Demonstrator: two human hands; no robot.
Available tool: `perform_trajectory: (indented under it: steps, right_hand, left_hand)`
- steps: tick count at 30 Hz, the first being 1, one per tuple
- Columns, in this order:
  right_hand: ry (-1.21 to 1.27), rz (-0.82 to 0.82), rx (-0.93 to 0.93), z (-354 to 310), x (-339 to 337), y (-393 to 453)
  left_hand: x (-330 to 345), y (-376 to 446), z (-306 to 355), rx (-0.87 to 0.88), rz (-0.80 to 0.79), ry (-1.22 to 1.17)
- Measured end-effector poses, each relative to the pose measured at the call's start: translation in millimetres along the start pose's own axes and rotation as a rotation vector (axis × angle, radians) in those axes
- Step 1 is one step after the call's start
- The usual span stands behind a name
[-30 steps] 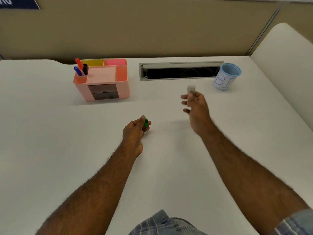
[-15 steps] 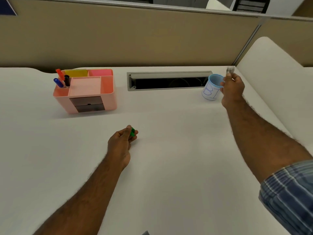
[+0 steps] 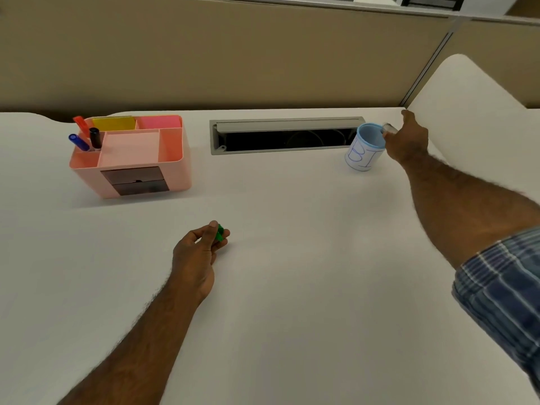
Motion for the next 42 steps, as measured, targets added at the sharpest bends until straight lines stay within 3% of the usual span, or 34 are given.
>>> perform_trajectory:
  steps: [7, 14, 23, 33, 39, 42]
  right_hand:
    - [-0.251, -0.211, -0.023, 4.2, 12.8, 36.7]
    - [-0.198, -0.124, -0.036, -8.5, 13.9, 37.8]
    - [-0.358, -0.143, -0.07, -18.1, 8.7, 39.6]
    - [-0.196, -0.079, -0.003, -22.8, -4.1, 22.4]
    - [-0.229, -0.162, 0.012, -21.2, -10.6, 24.2]
    - [-0.103, -0.091, 0.072, -25.0, -18.2, 13.8]
  left_hand:
    - [0.2, -3.2, 0.7, 0.01, 0.021, 0.018]
    - [1.2, -5.1, 2.8, 0.013, 0.04, 0.012]
    - [0.5, -5.1, 2.6, 0.015, 0.049, 0.02]
    - [0.7, -4.8, 0.6, 0.022, 0.043, 0.029]
    - [1.4, -5.4, -0.4, 0.028, 0.028, 0.024]
    - [1.5, -5.5, -0.4, 0.031, 0.028, 0.017]
Point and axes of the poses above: each hand's wrist, its own y-axis towards the middle knuckle, its own x-axis out of the palm, z = x × y, the point moved 4 cm from there along y, towards the middle knuckle, and after that the axes turned 1 degree about -y, right-handed, at the moved point
